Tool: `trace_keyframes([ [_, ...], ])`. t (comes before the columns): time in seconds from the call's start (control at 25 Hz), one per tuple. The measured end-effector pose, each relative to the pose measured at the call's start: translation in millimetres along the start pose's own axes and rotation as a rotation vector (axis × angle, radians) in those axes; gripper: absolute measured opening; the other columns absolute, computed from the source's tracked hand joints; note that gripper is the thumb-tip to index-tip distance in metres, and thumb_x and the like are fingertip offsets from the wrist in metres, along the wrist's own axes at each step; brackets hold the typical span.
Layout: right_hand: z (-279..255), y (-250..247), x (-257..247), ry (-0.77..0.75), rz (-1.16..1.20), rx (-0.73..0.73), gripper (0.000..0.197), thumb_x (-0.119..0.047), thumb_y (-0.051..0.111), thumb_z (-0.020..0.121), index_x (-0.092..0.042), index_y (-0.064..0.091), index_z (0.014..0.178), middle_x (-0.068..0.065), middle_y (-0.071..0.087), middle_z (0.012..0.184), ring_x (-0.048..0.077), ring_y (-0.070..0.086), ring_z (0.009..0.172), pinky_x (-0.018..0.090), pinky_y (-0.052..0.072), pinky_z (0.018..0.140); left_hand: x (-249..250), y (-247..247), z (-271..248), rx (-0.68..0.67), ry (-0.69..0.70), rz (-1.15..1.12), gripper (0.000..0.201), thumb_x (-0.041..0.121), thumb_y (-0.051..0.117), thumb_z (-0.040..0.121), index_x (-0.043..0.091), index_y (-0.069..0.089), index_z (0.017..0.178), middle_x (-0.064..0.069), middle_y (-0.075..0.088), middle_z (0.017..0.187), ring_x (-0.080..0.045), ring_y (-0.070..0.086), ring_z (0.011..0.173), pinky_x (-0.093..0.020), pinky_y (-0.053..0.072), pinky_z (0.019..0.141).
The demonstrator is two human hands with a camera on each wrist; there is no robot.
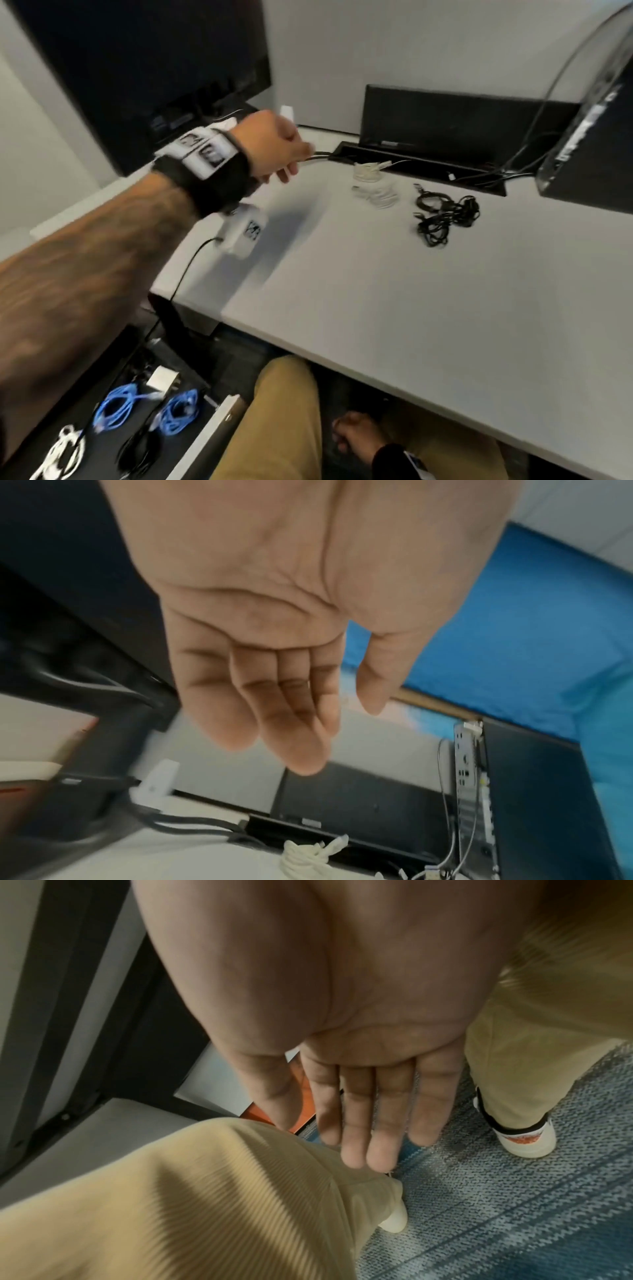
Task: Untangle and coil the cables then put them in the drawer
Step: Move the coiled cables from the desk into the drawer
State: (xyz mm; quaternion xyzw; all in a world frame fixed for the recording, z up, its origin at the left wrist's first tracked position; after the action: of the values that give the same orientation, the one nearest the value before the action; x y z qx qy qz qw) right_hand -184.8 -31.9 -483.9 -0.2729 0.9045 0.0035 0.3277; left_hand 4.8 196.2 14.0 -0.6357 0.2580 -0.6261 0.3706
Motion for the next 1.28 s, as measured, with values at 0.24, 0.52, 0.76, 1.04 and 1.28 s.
trace_keyframes([
  [0.24, 10.5, -14.7, -3.7, -0.001, -0.068, 0.004, 0.021, -0.015, 0.057, 0.099, -0.006, 0.063, 0.117, 0.005, 0.067, 0.089, 0.007, 0.058, 0.070, 0.012, 0.046, 0.059, 35.6, 155.1, 107.4, -0.295, -0.057, 0.395, 0.058, 0.071, 0.068, 0.069, 0.014, 0.067, 0.079, -0.006, 0.071, 0.077, -0.027, 0.071, 0.070, -0.038, 0.061, 0.067],
  [0.52, -3.4, -23.2, 1.2, -0.054, -0.031, 0.002, 0.012, -0.014, 0.067, 0.090, -0.015, 0.069, 0.078, 0.001, 0.064, 0.065, 0.012, 0.059, 0.056, 0.021, 0.050, 0.058, 29.4, 146.7, 85.9, -0.214, 0.020, 0.427, 0.036, 0.040, 0.072, 0.081, 0.011, 0.063, 0.100, -0.006, 0.064, 0.094, -0.027, 0.059, 0.081, -0.027, 0.046, 0.062],
  [0.76, -20.3, -15.1, -4.7, -0.079, -0.099, -0.006, 0.017, -0.004, 0.056, 0.100, -0.006, 0.063, 0.085, 0.010, 0.060, 0.070, 0.015, 0.051, 0.054, 0.015, 0.041, 0.041, -93.0, -13.1, -46.1, -0.001, -0.081, 0.028, 0.034, 0.034, 0.082, 0.075, 0.017, 0.062, 0.098, 0.000, 0.068, 0.092, -0.017, 0.062, 0.075, -0.036, 0.057, 0.066],
  [1.04, -9.3, 8.5, -3.4, -0.029, -0.206, -0.017, 0.014, -0.006, 0.054, 0.102, -0.001, 0.065, 0.095, 0.016, 0.063, 0.076, 0.025, 0.054, 0.063, 0.028, 0.037, 0.054, -381.3, 17.9, -301.2, -0.376, -0.559, 0.398, 0.037, 0.043, 0.076, 0.070, 0.016, 0.060, 0.089, -0.005, 0.069, 0.091, -0.026, 0.064, 0.085, -0.032, 0.051, 0.079],
  [1.28, -13.1, 4.4, -2.6, -0.002, -0.147, 0.040, 0.016, -0.008, 0.054, 0.102, -0.006, 0.065, 0.092, 0.018, 0.065, 0.079, 0.027, 0.056, 0.066, 0.029, 0.040, 0.054, -467.5, 133.7, -391.4, -0.695, -0.603, 0.585, 0.058, 0.062, 0.063, 0.057, 0.014, 0.068, 0.090, -0.002, 0.072, 0.080, -0.024, 0.069, 0.076, -0.032, 0.059, 0.073],
])
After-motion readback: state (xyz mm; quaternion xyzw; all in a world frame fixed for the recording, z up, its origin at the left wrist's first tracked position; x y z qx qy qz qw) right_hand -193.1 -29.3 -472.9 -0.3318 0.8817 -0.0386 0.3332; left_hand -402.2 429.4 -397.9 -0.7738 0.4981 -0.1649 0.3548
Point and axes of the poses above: each hand's wrist, its own z-axis towards the middle knuckle, its own y-axis out of the palm, x = y × z, the point moved 10 cm from there along z, towards the middle knuckle
